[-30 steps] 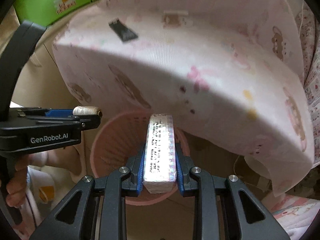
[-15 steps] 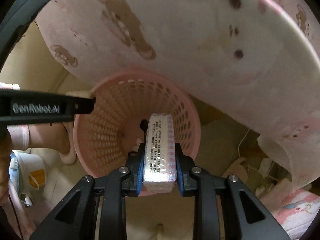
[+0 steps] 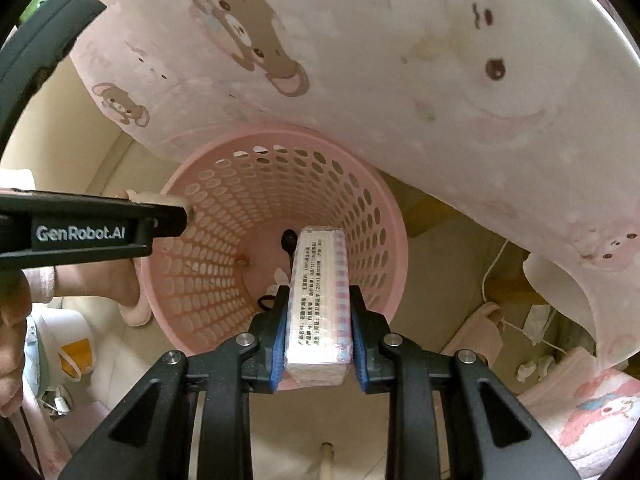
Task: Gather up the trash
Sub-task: 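Open both tools to drop spool and box into the wastebasket, then move both tools back up toward the seat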
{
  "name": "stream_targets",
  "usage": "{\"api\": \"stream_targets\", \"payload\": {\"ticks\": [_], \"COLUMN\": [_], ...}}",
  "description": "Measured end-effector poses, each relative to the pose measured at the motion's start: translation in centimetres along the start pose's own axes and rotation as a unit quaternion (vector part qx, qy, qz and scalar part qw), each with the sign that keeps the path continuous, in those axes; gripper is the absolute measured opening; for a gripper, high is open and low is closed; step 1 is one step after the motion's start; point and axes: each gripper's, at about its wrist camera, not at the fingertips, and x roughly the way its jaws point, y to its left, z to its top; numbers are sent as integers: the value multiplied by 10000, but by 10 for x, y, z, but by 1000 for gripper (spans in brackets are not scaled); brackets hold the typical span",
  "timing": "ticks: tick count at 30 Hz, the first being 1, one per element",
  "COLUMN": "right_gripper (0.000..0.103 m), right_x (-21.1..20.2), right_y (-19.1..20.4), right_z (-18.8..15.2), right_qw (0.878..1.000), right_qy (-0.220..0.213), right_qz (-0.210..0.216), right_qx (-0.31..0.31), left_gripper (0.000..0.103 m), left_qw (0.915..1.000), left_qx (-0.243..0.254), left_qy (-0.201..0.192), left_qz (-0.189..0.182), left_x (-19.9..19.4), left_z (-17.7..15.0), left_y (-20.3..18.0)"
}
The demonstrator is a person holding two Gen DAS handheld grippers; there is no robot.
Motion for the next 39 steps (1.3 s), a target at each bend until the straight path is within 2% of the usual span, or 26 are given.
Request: {"api": "stream_targets", "payload": {"ticks": [1,4,11,12,13,15,20,23,25,26,30,34,38,39], "right_gripper": [28,28,31,35,45,52,52,52,52,52,52,58,59,60], "right_x": [1,3,8,9,9,7,-1,-9,-19,-30,-64,-91,-121,-129], "right_y": [0,-1,0,1,2,3,5,1,-3,-7,-21,-32,-27,-27], "right_z": [0,0,1,1,1,2,3,5,6,7,9,7,6,5], "right_qw": [10000,10000,9999,9999,9999,9999,9996,9993,9983,9968,9926,9858,9755,9726], "right_qy": [6,6,25,35,50,-17,-173,-264,-389,-557,-1029,-1464,-2038,-2181], "right_qz": [-11,-41,-59,-69,-91,-130,-230,-256,-407,-476,-307,-226,-656,-646], "right_qx": [10,47,78,64,40,2,-80,31,180,311,574,787,503,479], "left_gripper": [67,74,76,76,76,76,76,76,76,76,76,76,76,76], "left_qw": [10000,9998,9996,9995,9994,9993,9984,9951,9926,9911,9829,9701,9511,9470], "left_qx": [-11,16,-43,-51,-63,-84,-55,-26,-33,-41,-35,89,125,128], "left_qy": [-24,-82,34,33,22,-24,-224,-606,-896,-1047,-1632,-2288,-2936,-3062], "left_qz": [23,158,288,308,336,374,525,783,823,823,851,803,955,958], "left_x": [-1,-3,0,-1,-2,-4,-14,-29,-44,-52,-81,-110,-136,-141], "left_z": [0,0,0,0,0,0,0,-1,-1,-1,-5,-12,-20,-21], "left_y": [0,0,4,5,5,6,4,2,1,1,1,-5,-10,-9]}}
